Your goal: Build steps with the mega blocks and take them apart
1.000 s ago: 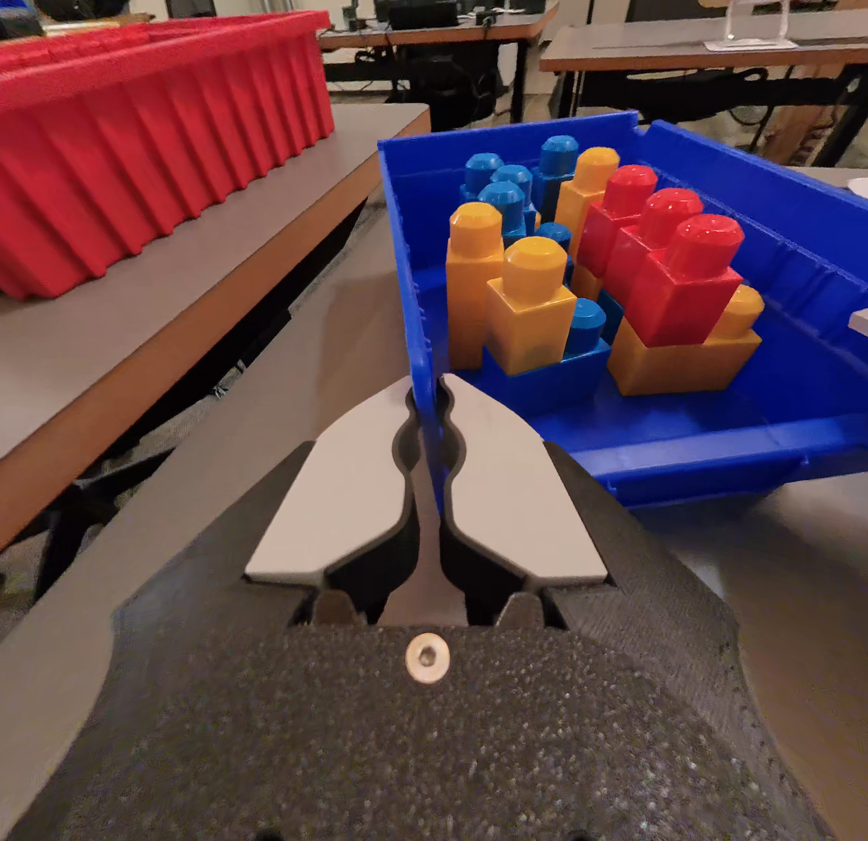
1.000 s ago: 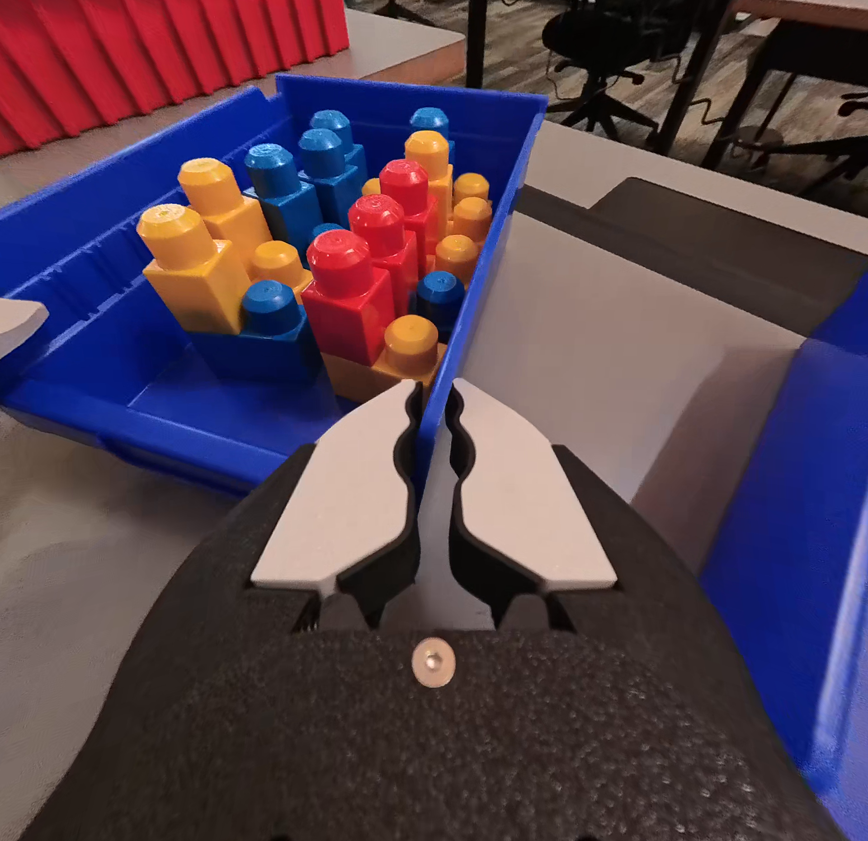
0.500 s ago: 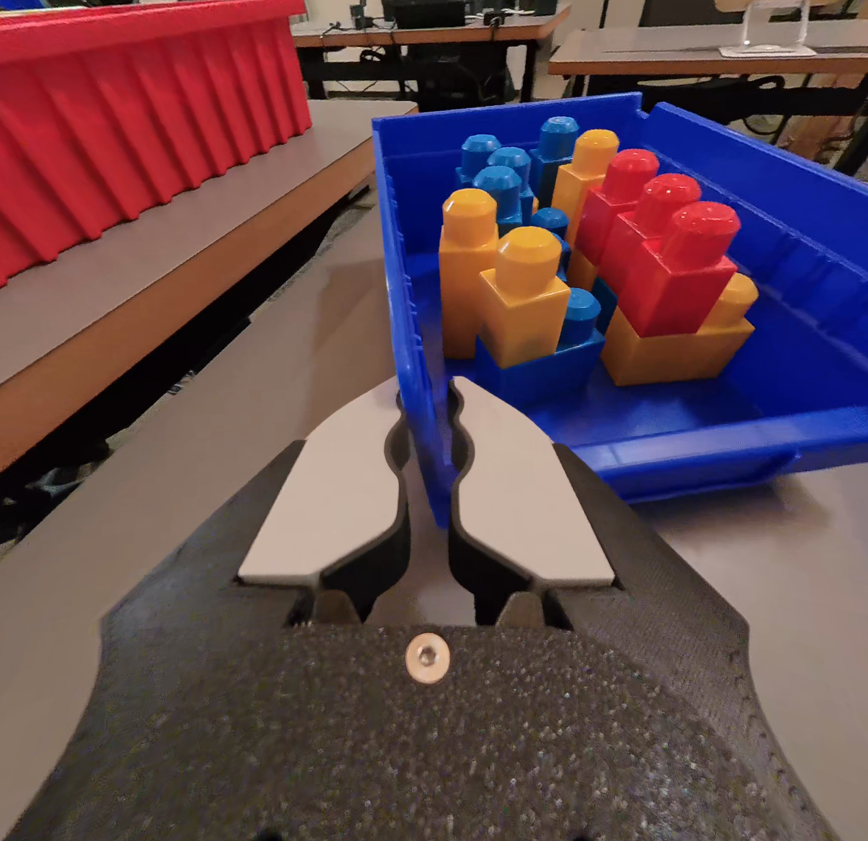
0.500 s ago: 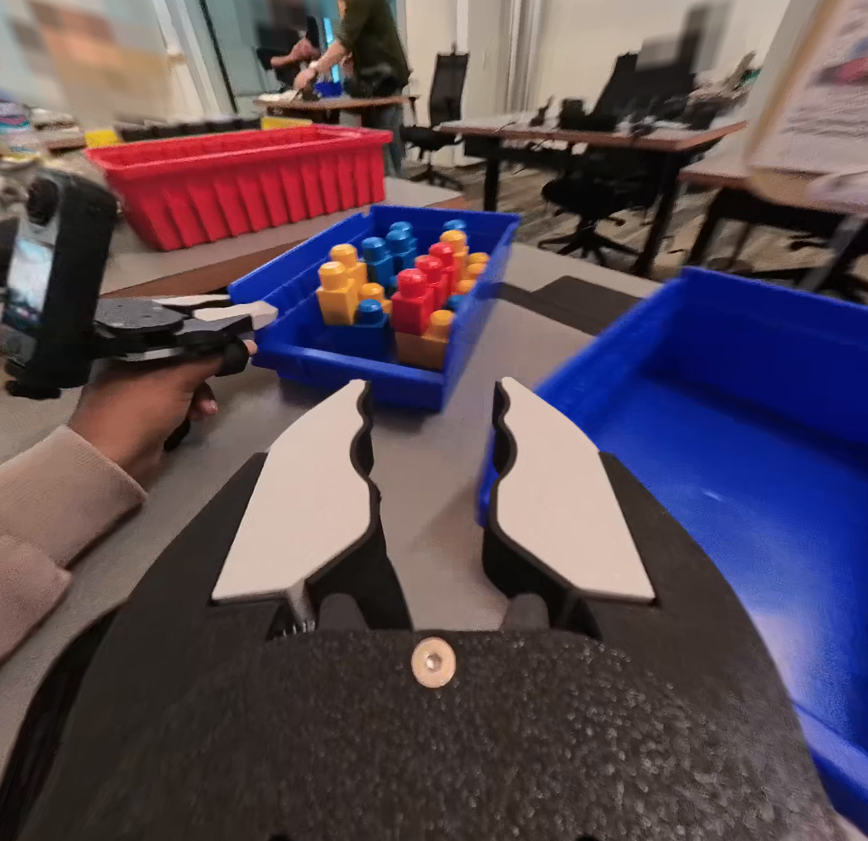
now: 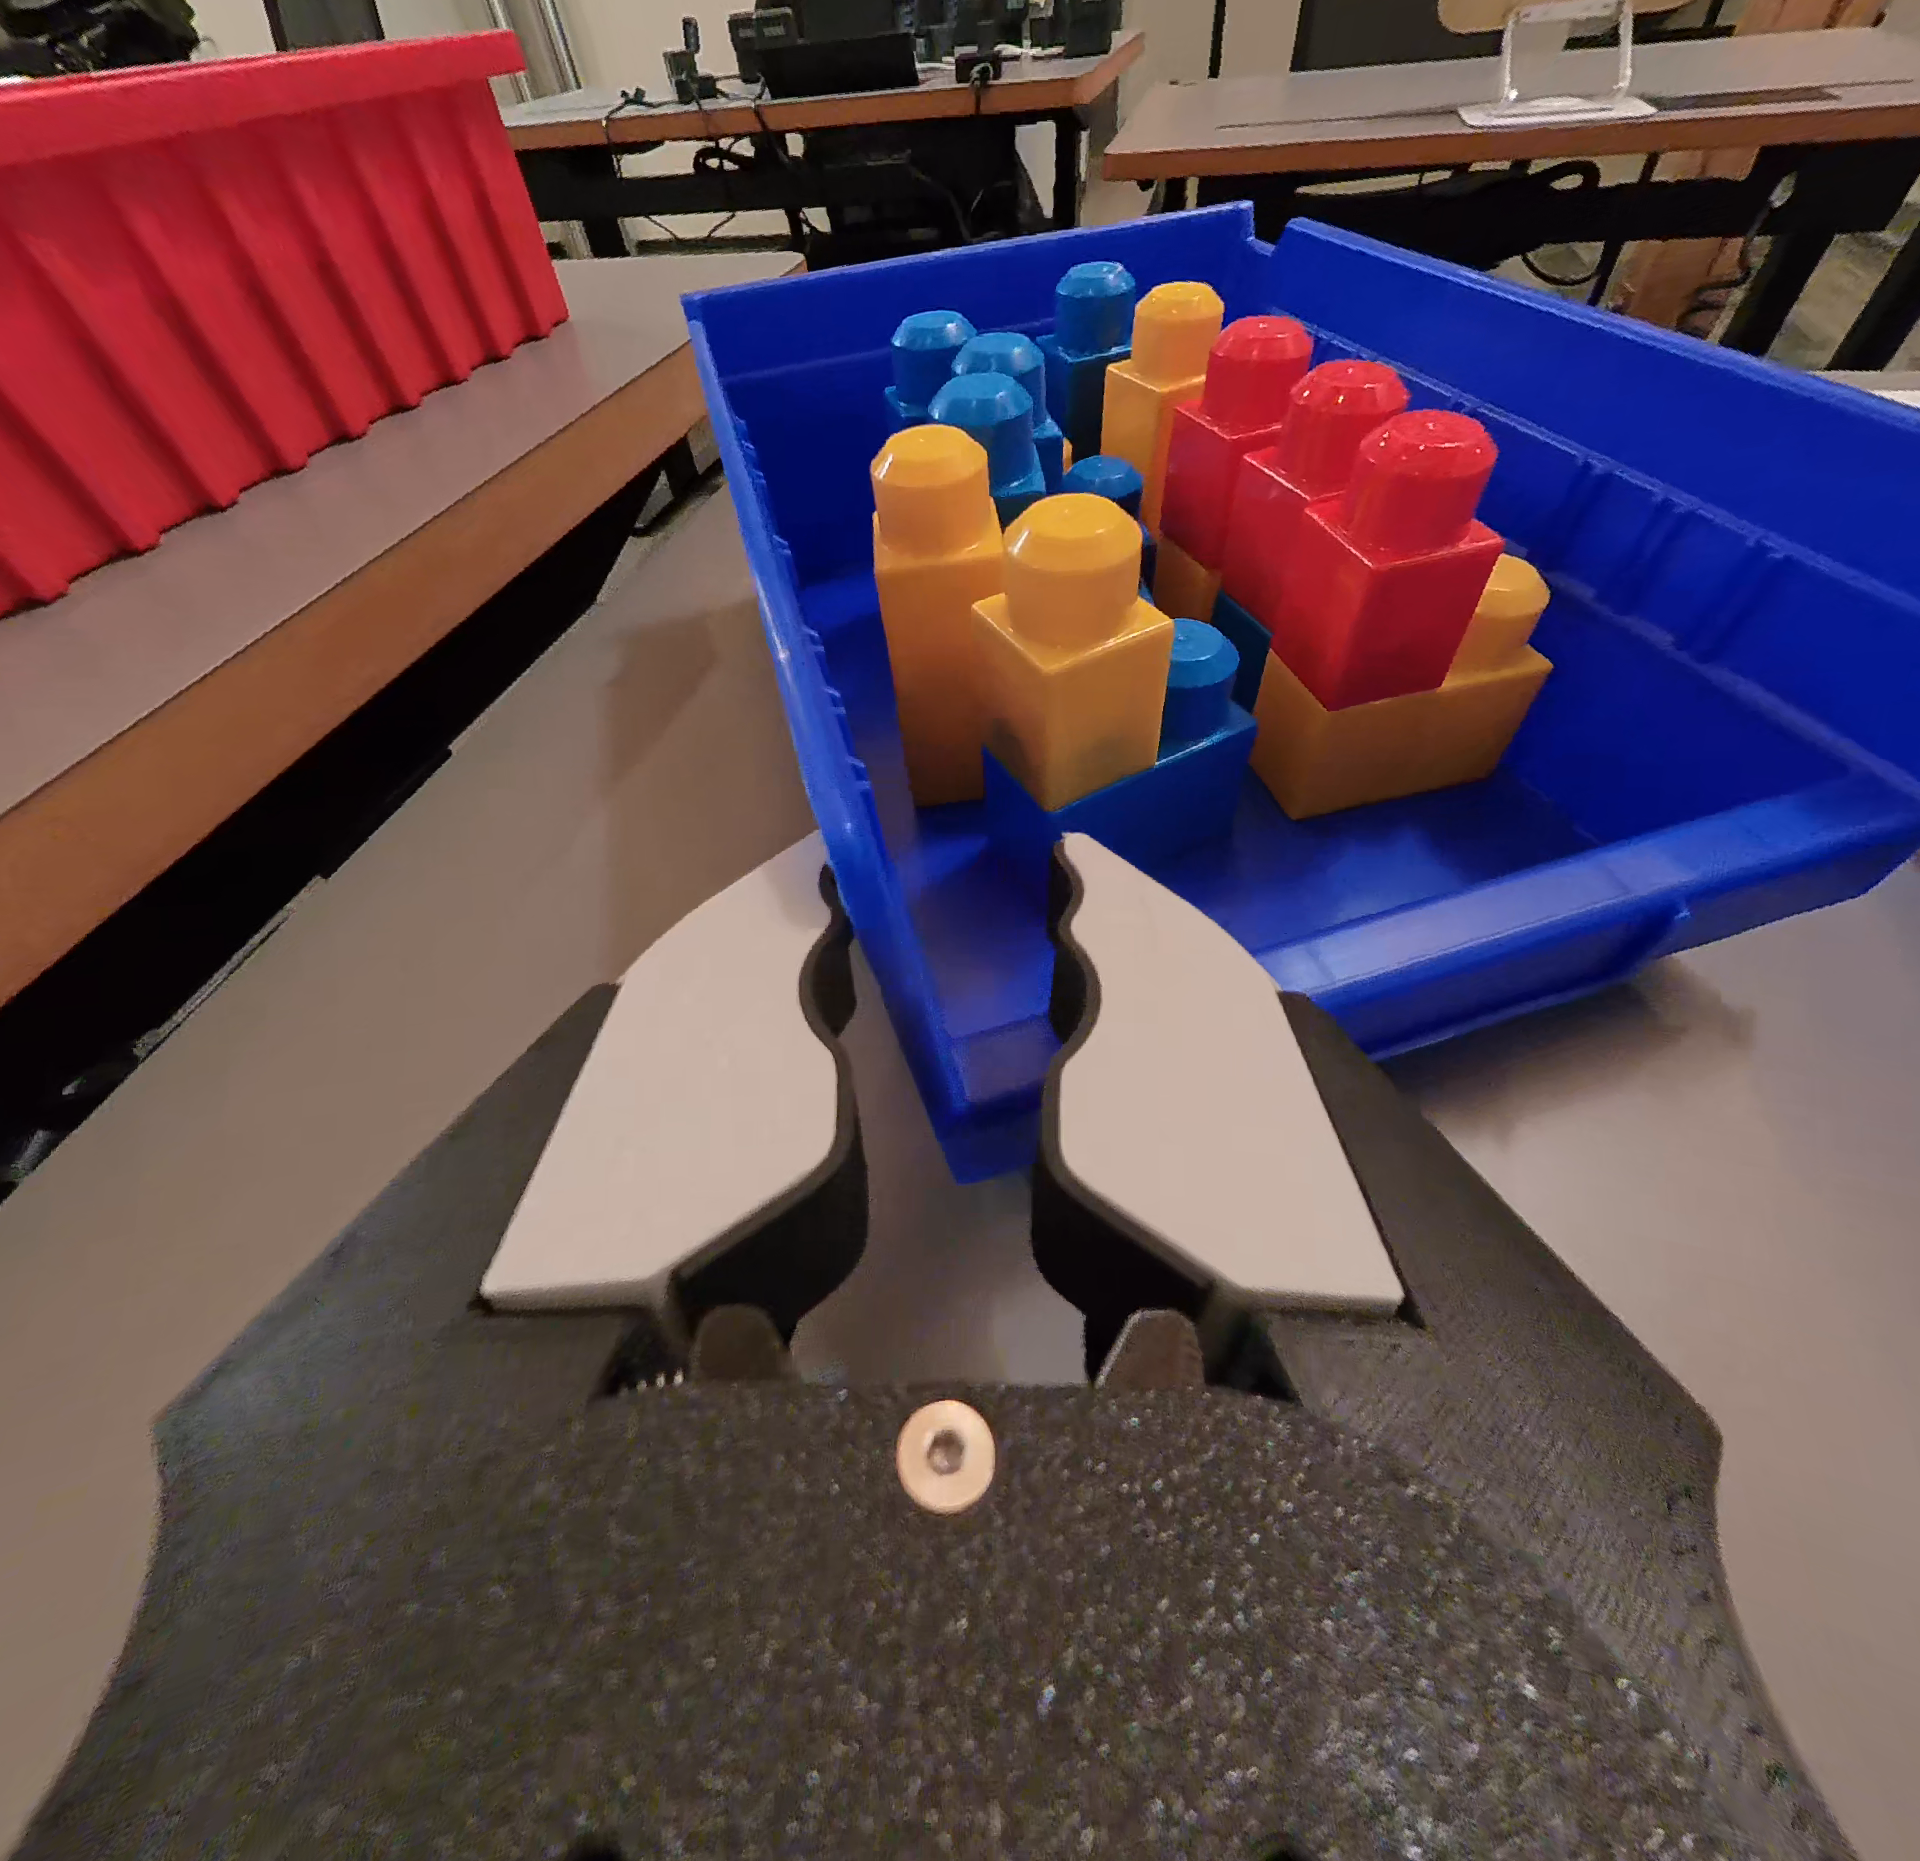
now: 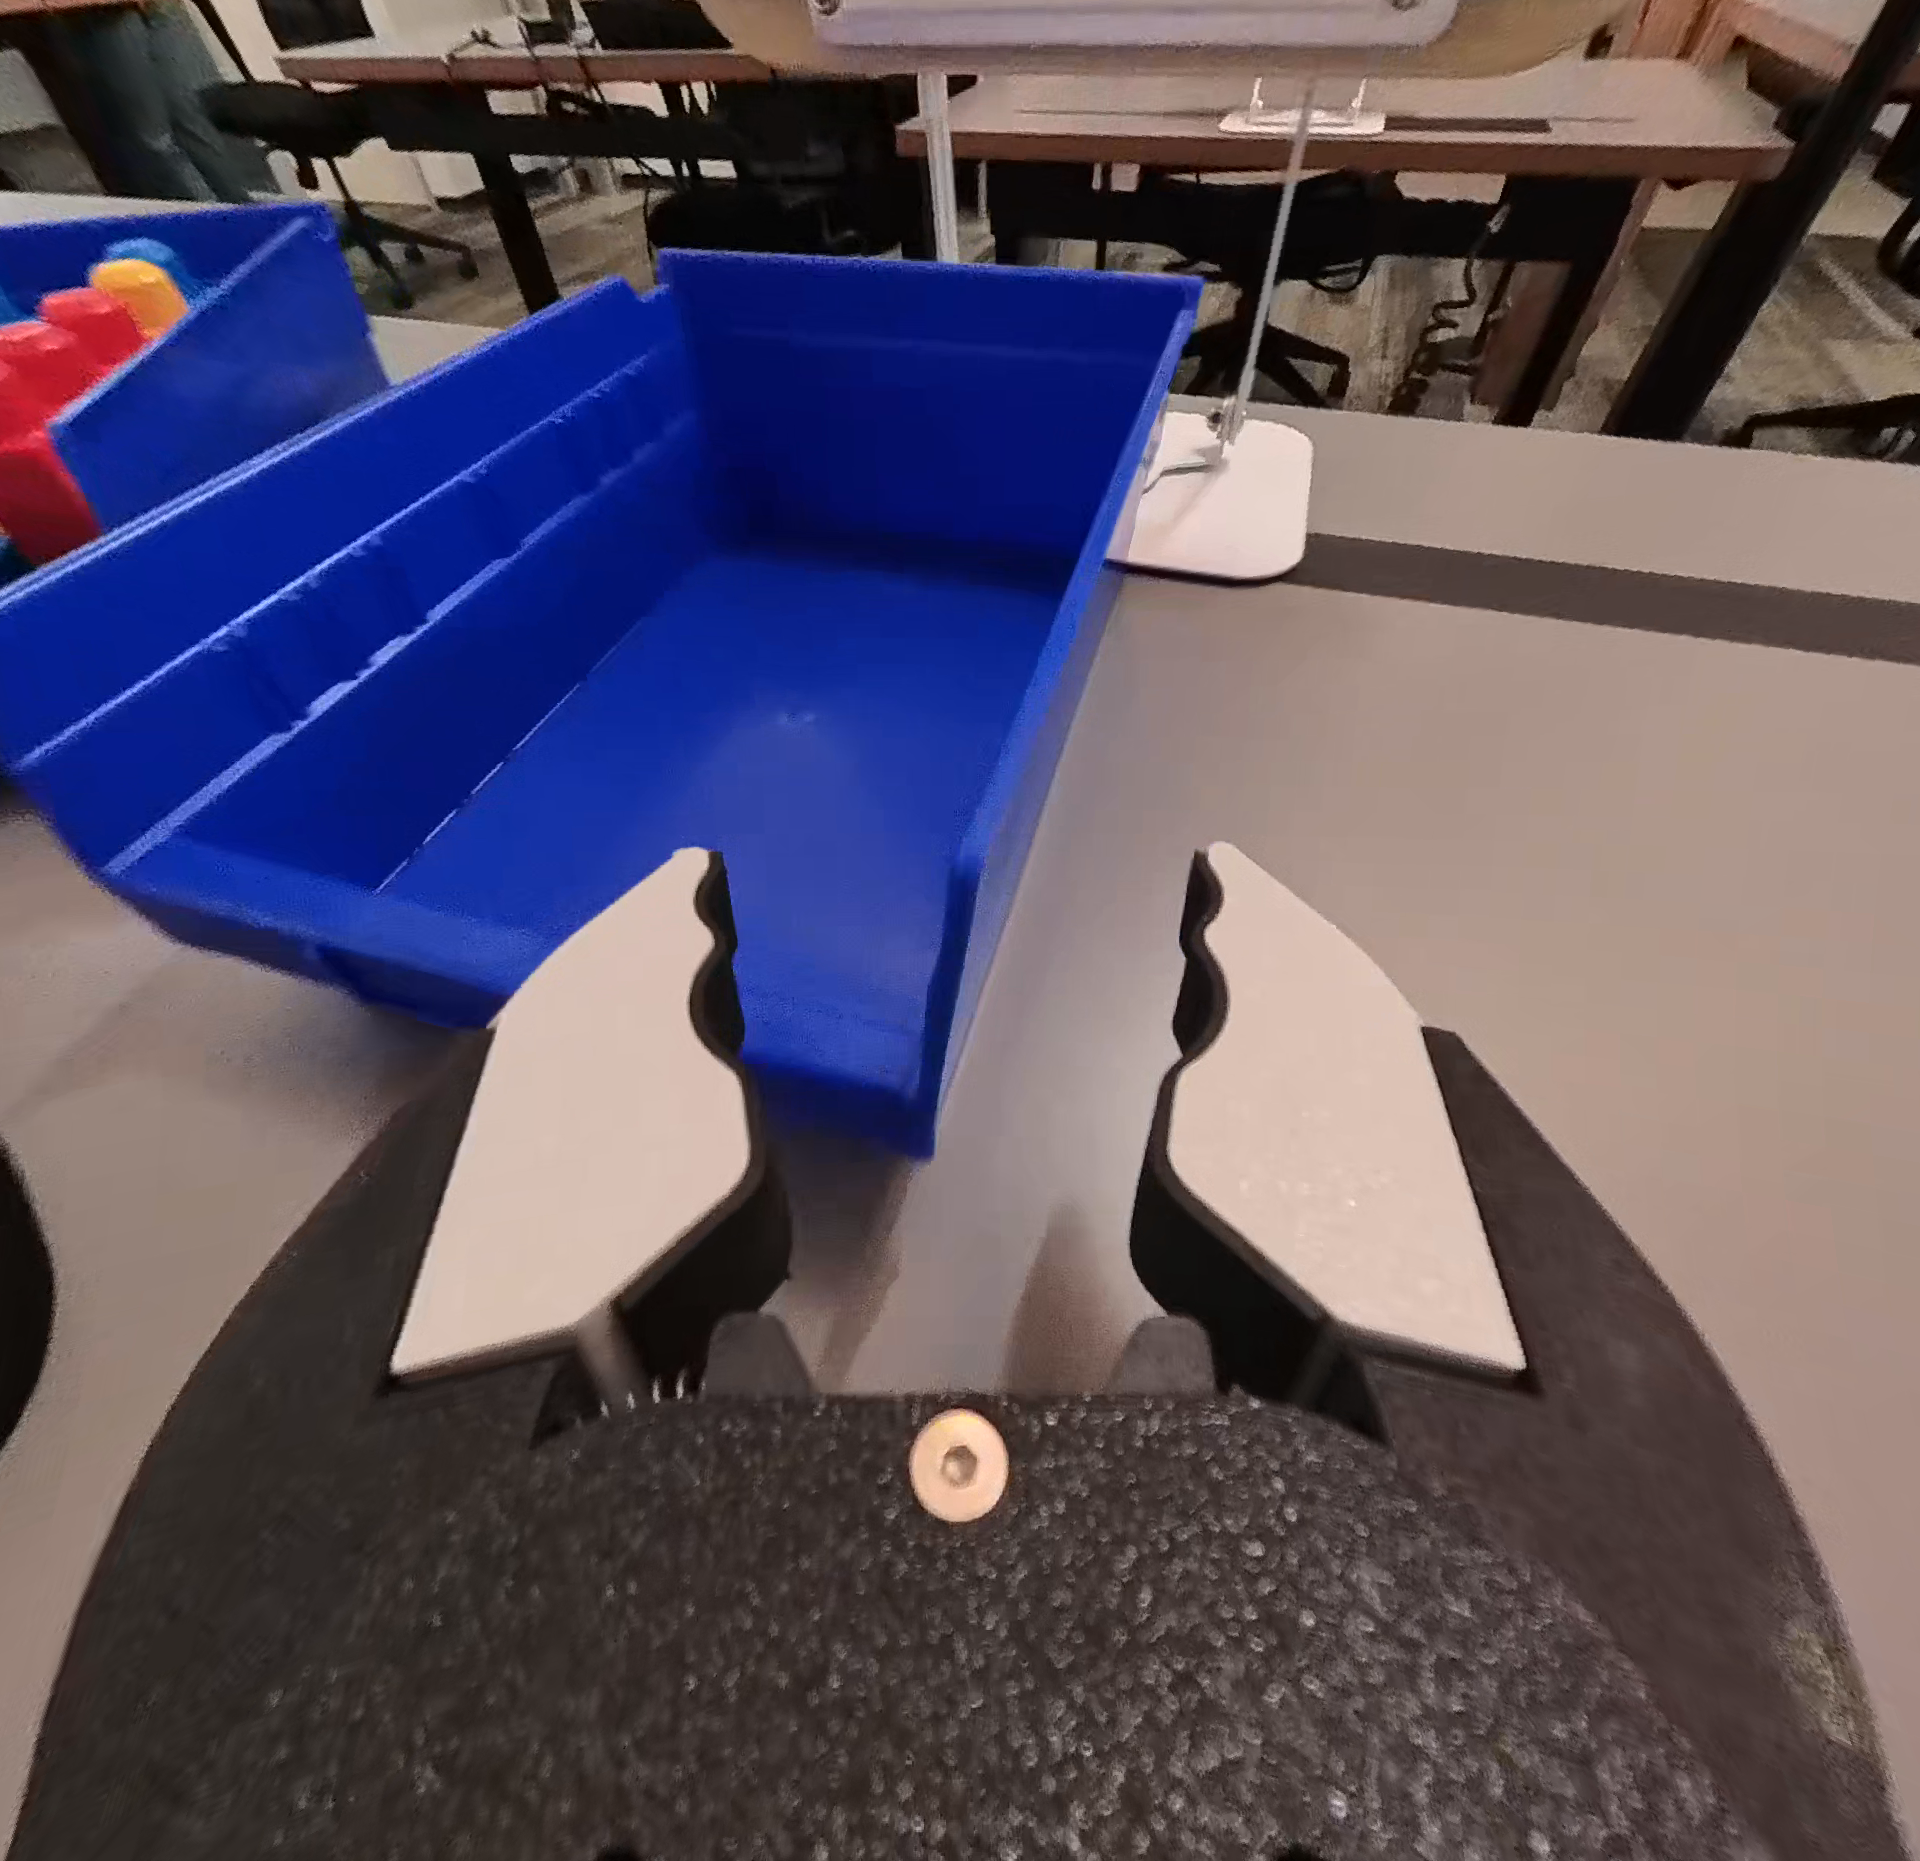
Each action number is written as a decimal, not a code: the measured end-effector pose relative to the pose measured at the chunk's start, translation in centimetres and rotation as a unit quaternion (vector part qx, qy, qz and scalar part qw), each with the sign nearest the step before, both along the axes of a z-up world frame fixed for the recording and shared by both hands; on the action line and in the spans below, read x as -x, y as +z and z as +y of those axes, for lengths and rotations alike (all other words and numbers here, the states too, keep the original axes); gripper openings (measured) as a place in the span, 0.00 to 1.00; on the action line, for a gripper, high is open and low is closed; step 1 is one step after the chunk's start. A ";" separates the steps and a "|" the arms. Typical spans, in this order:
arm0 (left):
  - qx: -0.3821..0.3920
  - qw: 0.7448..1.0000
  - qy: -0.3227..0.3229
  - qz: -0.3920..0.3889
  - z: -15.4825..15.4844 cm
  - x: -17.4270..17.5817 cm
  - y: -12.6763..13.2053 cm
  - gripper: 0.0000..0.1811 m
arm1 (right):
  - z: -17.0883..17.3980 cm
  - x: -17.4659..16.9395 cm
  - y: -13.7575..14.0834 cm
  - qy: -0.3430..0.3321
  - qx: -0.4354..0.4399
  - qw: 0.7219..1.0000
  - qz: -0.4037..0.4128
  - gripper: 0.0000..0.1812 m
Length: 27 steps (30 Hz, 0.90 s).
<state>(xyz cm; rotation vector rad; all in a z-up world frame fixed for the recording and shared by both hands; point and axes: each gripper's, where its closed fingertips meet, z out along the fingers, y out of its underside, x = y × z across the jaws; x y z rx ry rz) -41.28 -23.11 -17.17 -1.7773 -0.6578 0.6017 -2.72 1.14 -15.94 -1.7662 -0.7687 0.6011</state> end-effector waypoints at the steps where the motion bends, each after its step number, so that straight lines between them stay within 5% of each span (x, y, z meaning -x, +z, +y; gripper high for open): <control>1: -0.005 1.000 -0.002 0.004 0.0 -0.1 0.2 0.19 | 0.7 0.6 -0.1 -0.004 0.004 1.000 -0.005 0.43; 4: -0.019 1.000 -0.007 0.019 -0.2 -0.4 0.7 0.19 | 2.1 1.6 -0.5 0.001 0.037 0.999 -0.016 0.07; 9: -0.010 0.999 -0.014 0.036 -0.3 -0.8 0.8 0.21 | 3.0 -1.3 -0.8 -0.009 0.061 0.998 -0.033 0.03; 17: -0.008 0.999 -0.016 0.037 -0.4 -0.8 0.8 0.21 | 2.4 -13.1 4.3 -0.039 0.029 0.999 0.013 0.02; 23: -0.004 0.999 -0.014 0.039 -0.3 -0.7 0.8 0.21 | 8.5 -23.5 7.8 -0.169 0.011 0.980 0.105 0.02; 27: -0.002 0.999 -0.010 0.041 -0.3 -0.5 0.8 0.21 | 14.3 -27.6 7.0 -0.267 0.020 0.953 0.140 0.02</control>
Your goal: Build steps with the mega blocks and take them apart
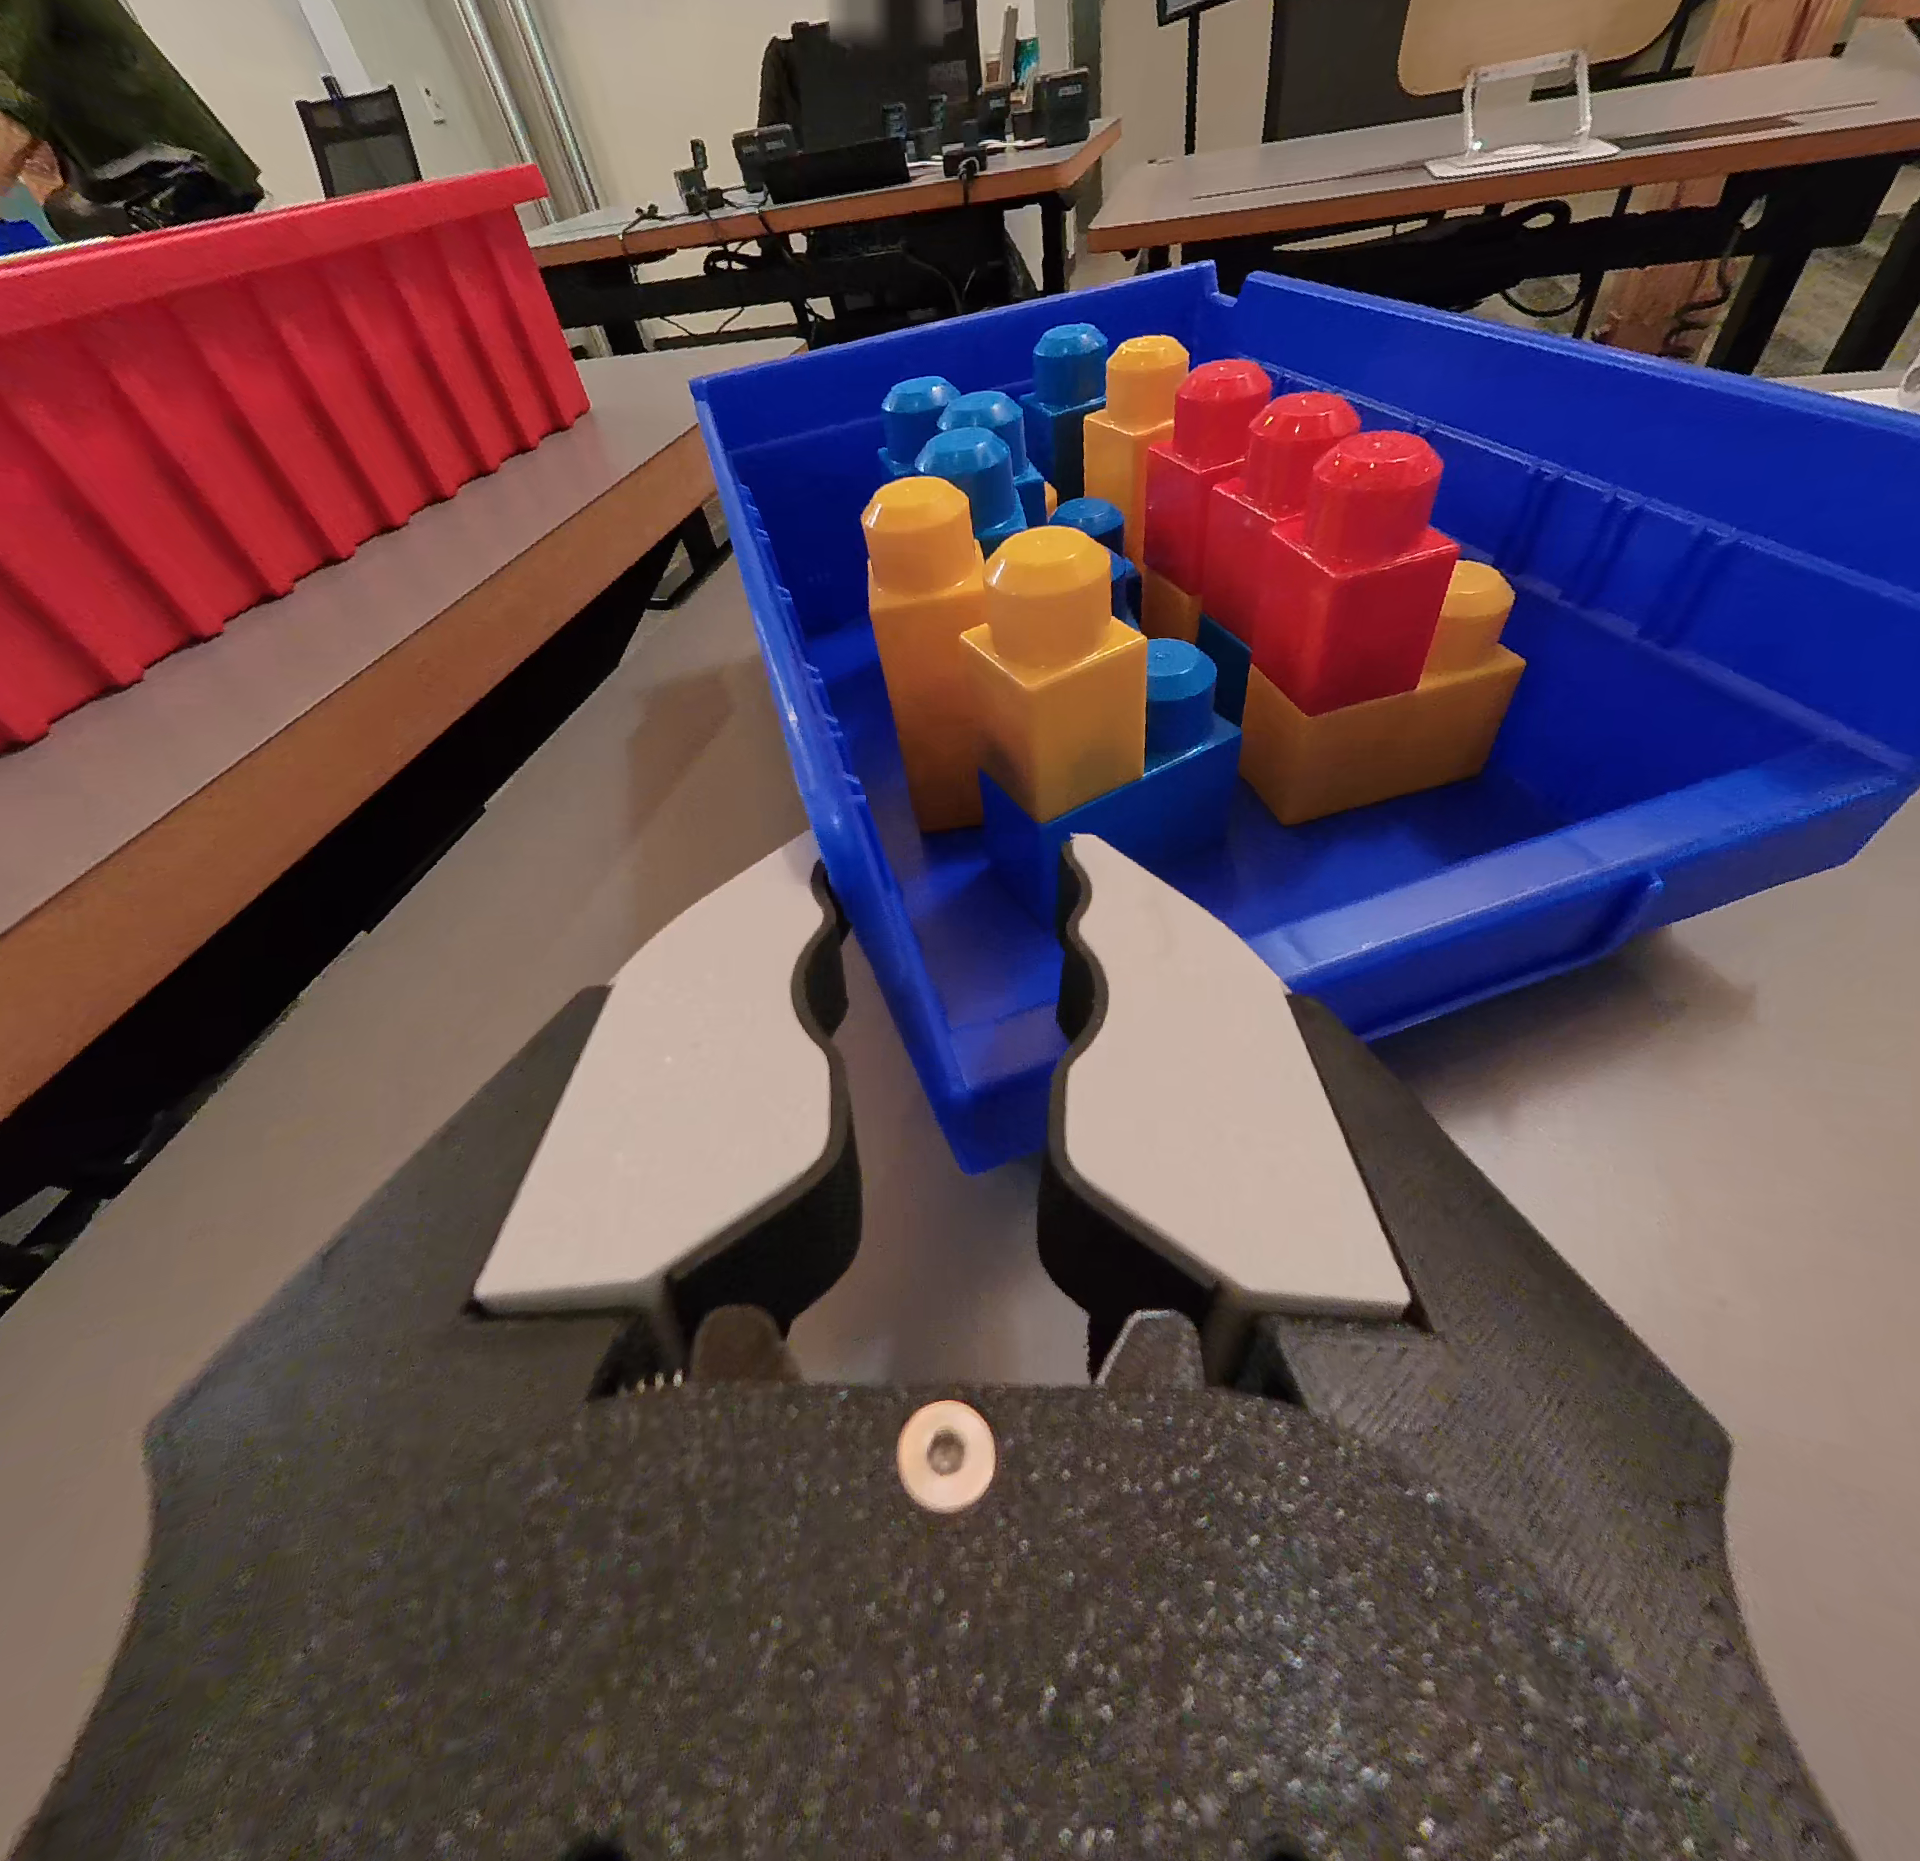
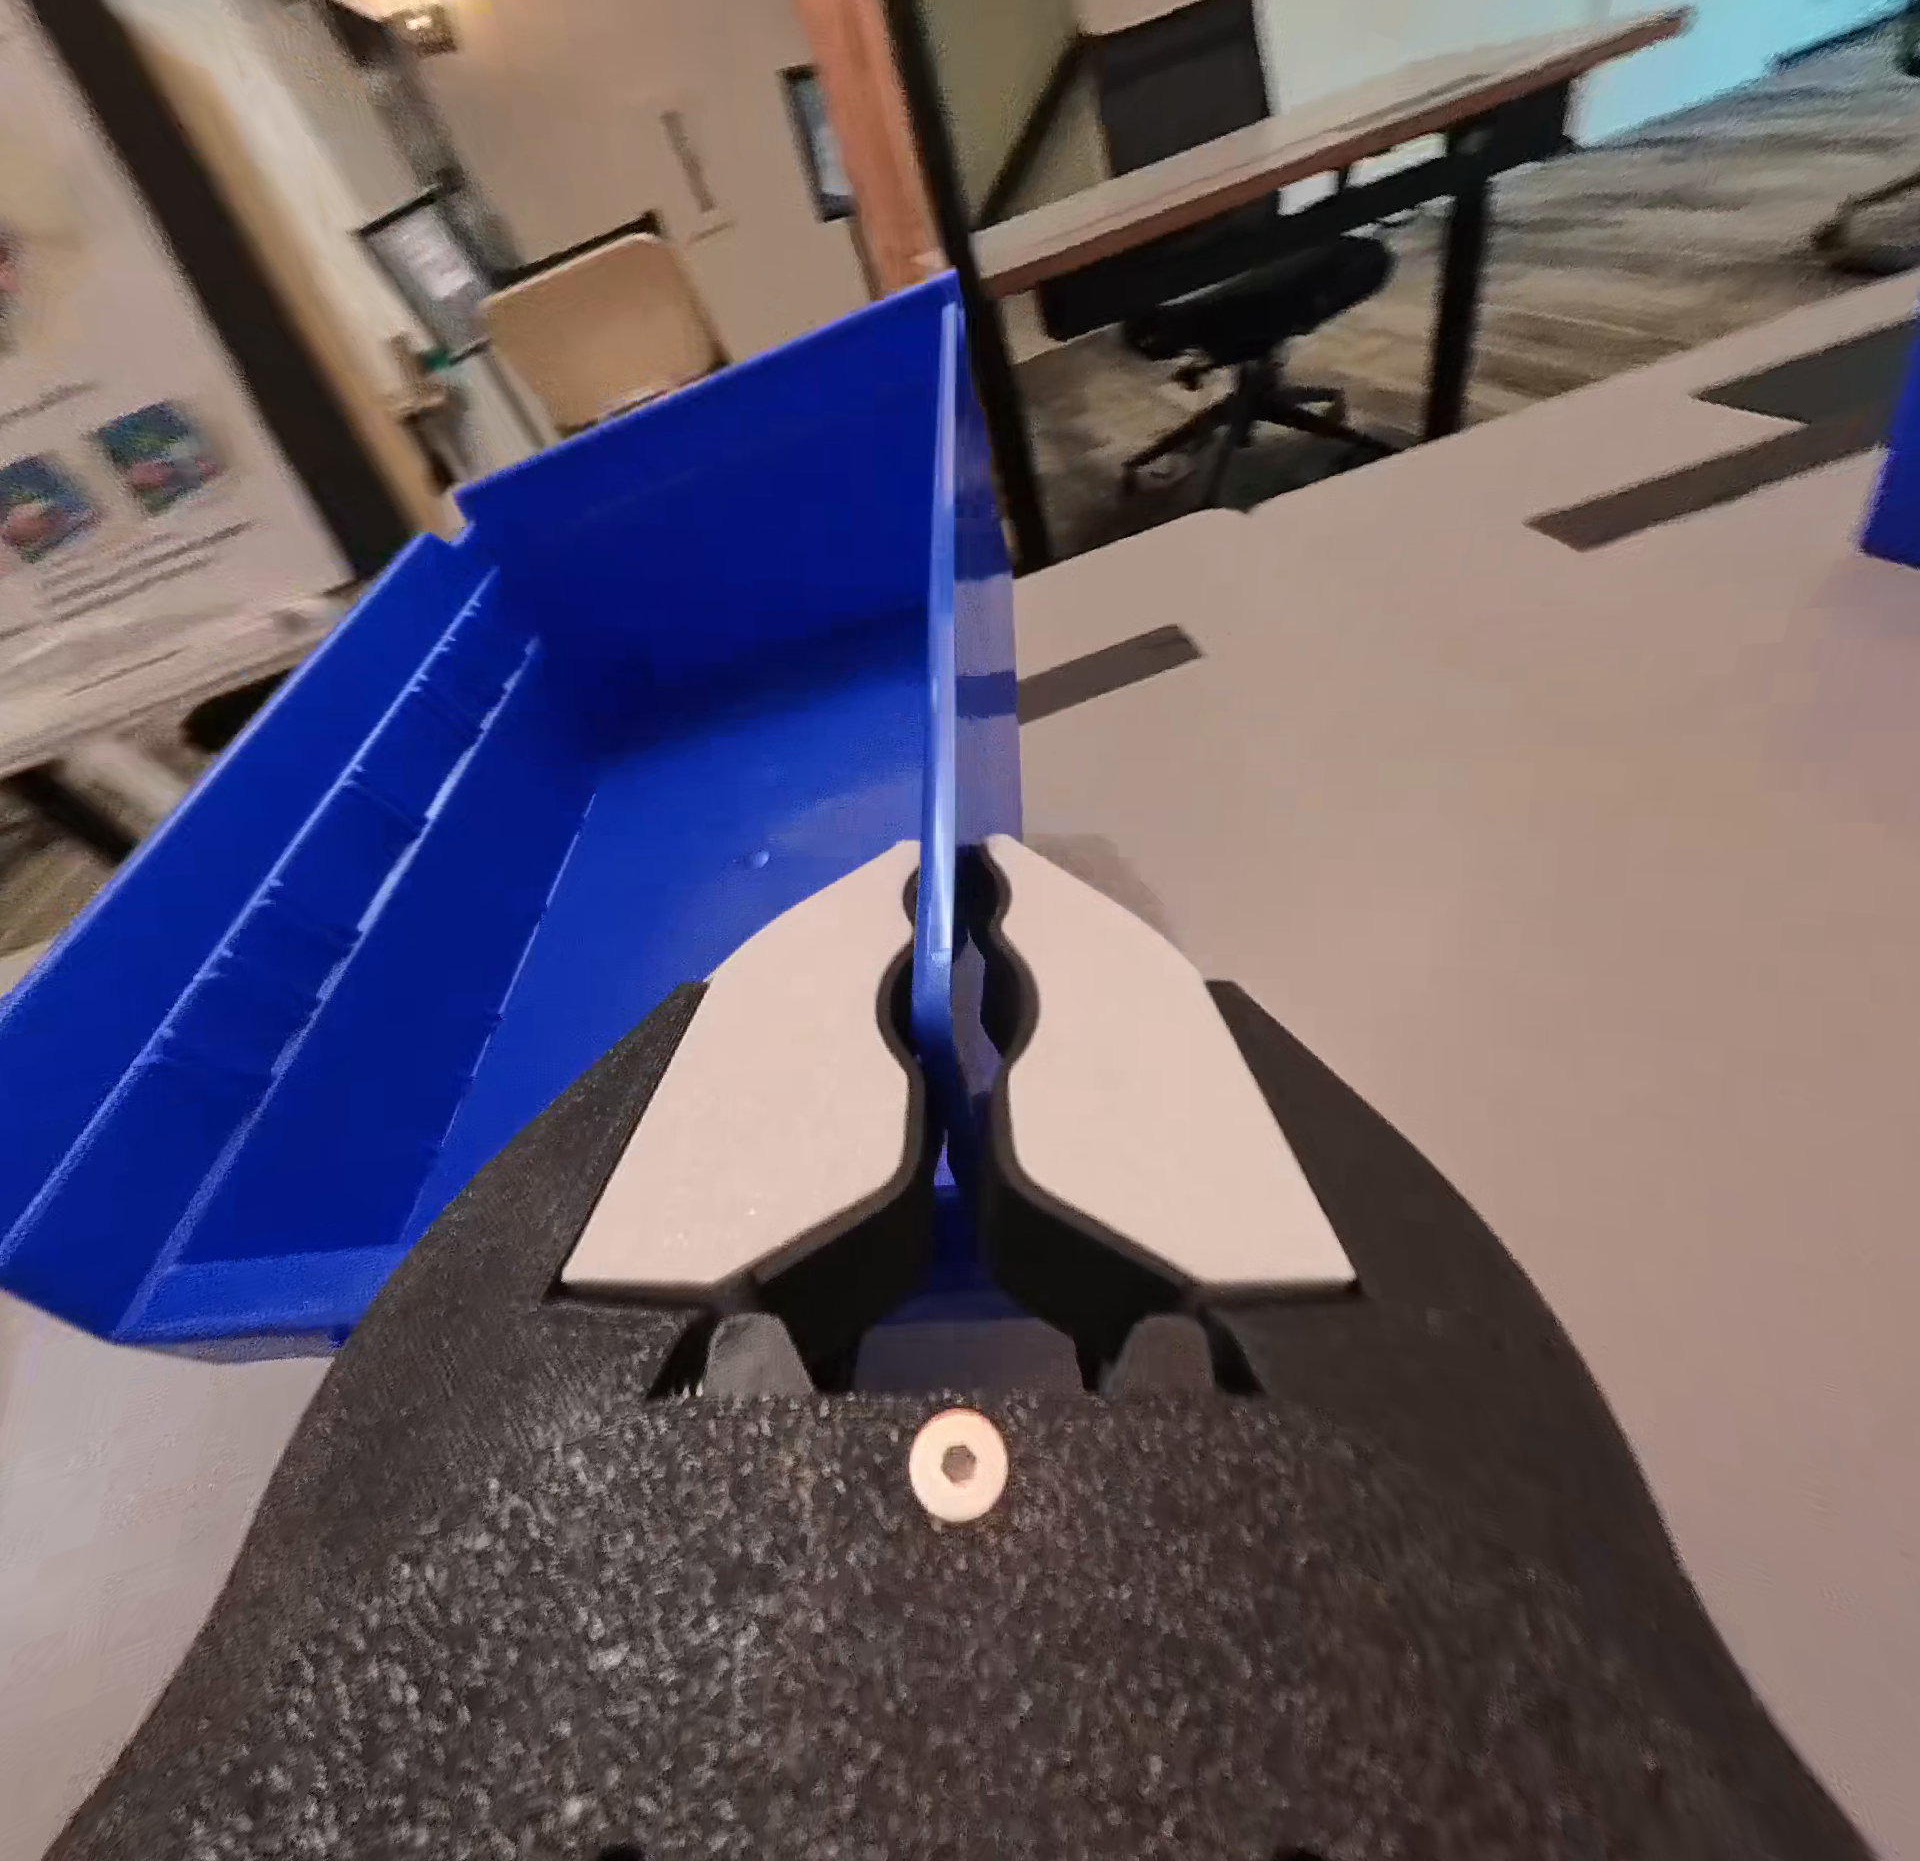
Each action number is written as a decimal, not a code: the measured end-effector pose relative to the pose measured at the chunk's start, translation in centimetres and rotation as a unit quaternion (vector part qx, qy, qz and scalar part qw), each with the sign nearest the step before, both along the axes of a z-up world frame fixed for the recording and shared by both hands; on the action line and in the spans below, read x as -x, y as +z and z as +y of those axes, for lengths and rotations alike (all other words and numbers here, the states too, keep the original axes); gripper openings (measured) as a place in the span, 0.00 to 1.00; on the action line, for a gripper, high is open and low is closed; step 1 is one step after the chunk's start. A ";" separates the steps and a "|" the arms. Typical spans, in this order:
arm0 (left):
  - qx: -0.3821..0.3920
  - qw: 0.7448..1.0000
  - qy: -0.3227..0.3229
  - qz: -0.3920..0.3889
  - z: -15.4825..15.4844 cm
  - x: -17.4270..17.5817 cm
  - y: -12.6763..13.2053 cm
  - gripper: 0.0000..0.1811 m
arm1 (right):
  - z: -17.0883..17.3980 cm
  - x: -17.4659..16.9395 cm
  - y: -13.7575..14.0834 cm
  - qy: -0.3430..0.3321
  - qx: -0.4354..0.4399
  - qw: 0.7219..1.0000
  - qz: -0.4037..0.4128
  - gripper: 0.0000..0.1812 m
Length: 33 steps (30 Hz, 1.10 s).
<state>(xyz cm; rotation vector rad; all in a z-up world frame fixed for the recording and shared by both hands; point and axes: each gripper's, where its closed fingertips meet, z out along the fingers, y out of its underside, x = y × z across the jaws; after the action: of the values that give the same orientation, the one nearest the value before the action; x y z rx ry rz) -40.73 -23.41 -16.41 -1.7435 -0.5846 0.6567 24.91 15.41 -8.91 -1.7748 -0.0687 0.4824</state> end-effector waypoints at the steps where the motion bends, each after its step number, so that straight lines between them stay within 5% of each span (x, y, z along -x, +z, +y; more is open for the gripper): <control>1: 0.001 1.000 0.002 0.000 0.0 0.1 0.0 0.20 | 1.4 -0.6 -0.7 -0.021 0.006 1.000 0.000 0.02; 8: -0.010 0.999 0.009 -0.032 0.5 0.7 -0.3 0.21 | 6.5 -2.0 -7.5 -0.108 0.065 0.992 0.009 0.02; 12: -0.028 0.998 0.014 -0.062 1.1 1.4 -0.4 0.20 | 6.9 -1.6 -7.5 -0.127 0.057 0.990 0.001 0.02; 15: -0.034 0.996 0.020 -0.078 0.9 1.7 -0.3 0.05 | 6.5 -1.3 -7.4 -0.128 0.053 0.990 0.006 0.02; 24: -0.022 0.996 0.022 -0.081 0.1 0.4 -0.4 0.04 | 4.7 -1.3 -7.3 -0.101 0.044 0.994 -0.003 0.04; 33: -0.098 0.983 0.099 -0.120 -0.6 0.1 -0.3 0.02 | 5.4 -1.3 -7.3 -0.122 0.036 0.992 0.005 0.02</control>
<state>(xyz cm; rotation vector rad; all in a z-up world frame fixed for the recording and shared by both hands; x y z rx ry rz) -40.81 -24.02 -16.74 -1.6022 -0.9673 0.5098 26.16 20.86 -16.16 -1.8224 0.1736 0.3183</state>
